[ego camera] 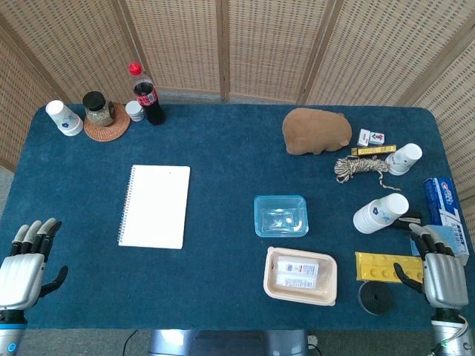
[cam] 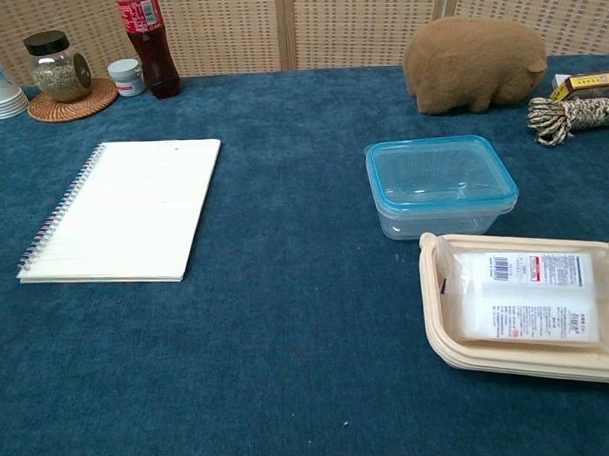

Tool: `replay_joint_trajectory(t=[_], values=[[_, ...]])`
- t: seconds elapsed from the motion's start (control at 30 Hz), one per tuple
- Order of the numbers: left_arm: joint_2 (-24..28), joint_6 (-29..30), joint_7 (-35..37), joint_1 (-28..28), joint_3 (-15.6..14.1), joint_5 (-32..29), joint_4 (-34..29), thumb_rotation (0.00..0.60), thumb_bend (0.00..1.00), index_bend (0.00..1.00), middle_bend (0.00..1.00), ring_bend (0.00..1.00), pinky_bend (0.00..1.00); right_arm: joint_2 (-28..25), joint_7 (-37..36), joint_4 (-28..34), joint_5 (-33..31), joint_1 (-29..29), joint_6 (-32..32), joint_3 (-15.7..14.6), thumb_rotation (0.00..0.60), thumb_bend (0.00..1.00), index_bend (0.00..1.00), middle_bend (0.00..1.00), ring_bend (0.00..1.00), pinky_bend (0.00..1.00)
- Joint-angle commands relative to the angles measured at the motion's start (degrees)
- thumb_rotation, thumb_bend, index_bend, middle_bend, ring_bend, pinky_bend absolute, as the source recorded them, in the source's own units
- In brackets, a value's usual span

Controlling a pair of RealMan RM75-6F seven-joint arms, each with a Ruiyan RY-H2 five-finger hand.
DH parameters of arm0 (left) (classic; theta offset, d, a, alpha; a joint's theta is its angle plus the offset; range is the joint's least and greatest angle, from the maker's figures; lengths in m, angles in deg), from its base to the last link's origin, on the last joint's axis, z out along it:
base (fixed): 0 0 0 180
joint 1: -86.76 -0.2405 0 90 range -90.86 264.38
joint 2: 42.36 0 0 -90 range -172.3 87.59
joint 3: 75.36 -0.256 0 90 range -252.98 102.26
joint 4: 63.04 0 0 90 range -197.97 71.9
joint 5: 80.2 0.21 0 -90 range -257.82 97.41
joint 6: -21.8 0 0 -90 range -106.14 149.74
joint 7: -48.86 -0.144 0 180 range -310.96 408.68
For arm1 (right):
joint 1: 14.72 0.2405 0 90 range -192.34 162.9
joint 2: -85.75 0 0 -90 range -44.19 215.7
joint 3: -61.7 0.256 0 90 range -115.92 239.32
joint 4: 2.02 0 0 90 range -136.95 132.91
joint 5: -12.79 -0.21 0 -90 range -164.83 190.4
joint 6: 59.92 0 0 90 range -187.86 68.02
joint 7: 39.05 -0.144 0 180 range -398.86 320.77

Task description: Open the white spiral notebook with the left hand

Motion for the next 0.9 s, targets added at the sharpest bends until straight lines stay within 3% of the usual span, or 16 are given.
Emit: replay_joint_trajectory(t=[0.03,0.53,0.9], values=[[0.0,-0.2,0.0,0.1,0.0,-0.2,0.1,0.600,0.31,0.08,0.08,0.00,0.00,0.2,0.1,0.0,-0.1,0.2,0.3,0.0,0.600,0.29,0.27,0.23,0.15,0.27],[-0.2,-0.8,1.3,0.6,0.2,0.6,0.5,0.600,0.31,0.09,0.09,0.00,0.00,0.5,0.1,0.2,0.1,-0.1,-0.3,0.0,0.600,0.29,0.27,0.23,0.15,0.27],[-5.3,-11.8,-1.8,9.1,3.7,-1.9,1.0,0.600,0.31,0.09,0.08,0.00,0.00,0.4,-0.3,0.3,-0.6,-1.5,-1.7,-0.4,0.600,0.29,0.27,0.23,0.15,0.27]])
